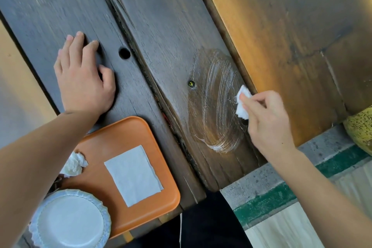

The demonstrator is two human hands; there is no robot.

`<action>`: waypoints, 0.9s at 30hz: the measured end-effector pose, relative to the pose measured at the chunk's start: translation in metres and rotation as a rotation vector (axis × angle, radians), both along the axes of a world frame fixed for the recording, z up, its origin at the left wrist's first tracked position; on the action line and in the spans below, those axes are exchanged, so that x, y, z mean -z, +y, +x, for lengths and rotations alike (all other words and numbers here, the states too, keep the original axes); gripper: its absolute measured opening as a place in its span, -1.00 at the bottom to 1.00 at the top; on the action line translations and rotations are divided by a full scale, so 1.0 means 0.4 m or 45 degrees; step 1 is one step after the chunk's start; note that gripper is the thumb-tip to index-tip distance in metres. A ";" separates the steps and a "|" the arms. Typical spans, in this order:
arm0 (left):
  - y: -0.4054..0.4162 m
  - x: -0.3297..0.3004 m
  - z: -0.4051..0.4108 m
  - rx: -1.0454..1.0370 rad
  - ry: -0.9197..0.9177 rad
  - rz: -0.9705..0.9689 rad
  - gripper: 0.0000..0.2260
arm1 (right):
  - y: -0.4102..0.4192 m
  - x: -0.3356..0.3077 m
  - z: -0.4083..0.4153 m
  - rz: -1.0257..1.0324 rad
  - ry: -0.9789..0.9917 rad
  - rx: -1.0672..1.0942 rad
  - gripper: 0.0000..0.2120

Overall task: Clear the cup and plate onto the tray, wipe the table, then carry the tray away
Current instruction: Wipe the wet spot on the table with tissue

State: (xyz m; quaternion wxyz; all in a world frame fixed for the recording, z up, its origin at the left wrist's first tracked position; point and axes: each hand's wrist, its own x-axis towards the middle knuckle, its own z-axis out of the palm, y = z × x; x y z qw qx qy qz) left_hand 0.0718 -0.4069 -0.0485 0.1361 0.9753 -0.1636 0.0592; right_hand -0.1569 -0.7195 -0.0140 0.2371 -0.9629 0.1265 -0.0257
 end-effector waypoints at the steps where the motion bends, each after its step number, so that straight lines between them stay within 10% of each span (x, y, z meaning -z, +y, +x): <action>1: -0.001 -0.001 0.001 0.001 0.001 0.000 -0.56 | 0.022 0.002 -0.012 -0.051 0.077 -0.071 -0.82; 6: -0.001 -0.002 0.001 0.003 -0.001 -0.006 -0.56 | 0.138 -0.012 -0.088 0.096 0.117 -0.338 -0.82; 17: 0.004 0.012 0.005 -0.003 -0.023 -0.003 -0.55 | 0.115 -0.081 -0.024 0.345 0.051 0.145 -0.84; 27: 0.005 0.015 0.005 0.004 -0.009 -0.035 -0.55 | -0.031 -0.072 0.006 -0.106 -0.027 0.428 -0.80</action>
